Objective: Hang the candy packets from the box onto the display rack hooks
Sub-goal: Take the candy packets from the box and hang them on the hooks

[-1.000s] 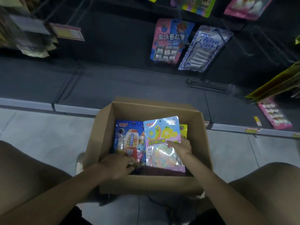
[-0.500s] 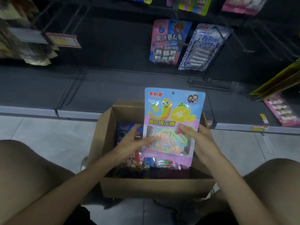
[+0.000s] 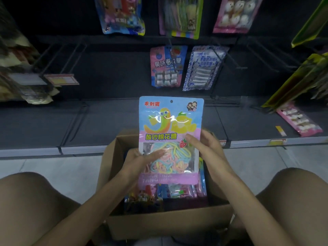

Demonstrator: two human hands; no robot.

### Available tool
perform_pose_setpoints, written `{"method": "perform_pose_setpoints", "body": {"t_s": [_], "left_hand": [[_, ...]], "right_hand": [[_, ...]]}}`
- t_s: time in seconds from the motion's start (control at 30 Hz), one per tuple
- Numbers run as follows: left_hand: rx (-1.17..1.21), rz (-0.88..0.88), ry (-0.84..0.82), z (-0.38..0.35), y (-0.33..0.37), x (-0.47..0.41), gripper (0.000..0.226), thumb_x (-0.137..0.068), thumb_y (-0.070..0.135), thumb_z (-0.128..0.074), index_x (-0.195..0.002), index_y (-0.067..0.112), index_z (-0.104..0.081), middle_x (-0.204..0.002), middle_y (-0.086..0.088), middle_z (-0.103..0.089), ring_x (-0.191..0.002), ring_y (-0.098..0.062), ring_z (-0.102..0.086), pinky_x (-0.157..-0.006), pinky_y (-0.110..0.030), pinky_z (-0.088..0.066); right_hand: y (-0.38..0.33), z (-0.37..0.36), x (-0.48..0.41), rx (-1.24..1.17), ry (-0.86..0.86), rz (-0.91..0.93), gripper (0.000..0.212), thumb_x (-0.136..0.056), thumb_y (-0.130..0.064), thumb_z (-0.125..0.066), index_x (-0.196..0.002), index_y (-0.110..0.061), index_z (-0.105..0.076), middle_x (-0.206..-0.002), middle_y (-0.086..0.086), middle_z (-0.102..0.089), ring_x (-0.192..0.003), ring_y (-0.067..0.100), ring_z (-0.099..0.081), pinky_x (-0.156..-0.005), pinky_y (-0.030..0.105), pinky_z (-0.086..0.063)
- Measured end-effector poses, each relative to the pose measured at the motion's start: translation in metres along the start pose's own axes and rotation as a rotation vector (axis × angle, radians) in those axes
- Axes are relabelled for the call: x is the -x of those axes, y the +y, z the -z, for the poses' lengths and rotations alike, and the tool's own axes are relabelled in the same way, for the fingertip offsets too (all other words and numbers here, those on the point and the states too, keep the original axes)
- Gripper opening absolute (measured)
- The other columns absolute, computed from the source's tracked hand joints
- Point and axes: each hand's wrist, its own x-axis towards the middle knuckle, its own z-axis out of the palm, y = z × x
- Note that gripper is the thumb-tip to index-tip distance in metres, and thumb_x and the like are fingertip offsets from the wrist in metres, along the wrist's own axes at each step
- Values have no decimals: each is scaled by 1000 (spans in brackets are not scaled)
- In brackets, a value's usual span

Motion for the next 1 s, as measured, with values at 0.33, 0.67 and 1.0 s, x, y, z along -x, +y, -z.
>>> {"method": "perform_pose_setpoints", "body": {"t_s": [0.33,0.67,1.0], "left_hand": [[-28,-291,-3,-23,67,20,31,-86,21,-79,-114,8,-75,-108,-11,-80,-94,-27,-79,-72,-33,-63],[121,-570,22,-43,230,44,39,-89,29,-76,-116,1,-75,-111,-18,-78,-103,-37,-76,-96,-57,-59],[175,-707,91,-54,330,68,32,-89,23,-81,-109,-1,-77,-101,-19,-80,-92,-35,-79,-87,-52,-64]], "right_hand": [[-64,-5,-2,39,93,216,17,-96,-20,-77,-111,-13,-72,-106,4,-81,-102,25,-77,-98,56,-59],[-167,-13,8,42,33,400,19,-97,-20,-75,-115,-13,-70,-111,1,-81,-106,24,-77,-94,46,-61],[-289,-45,-2,-26,36,592,20,-101,-26,-70,-116,-13,-75,-106,0,-82,-99,21,-79,-86,33,-64]]}}
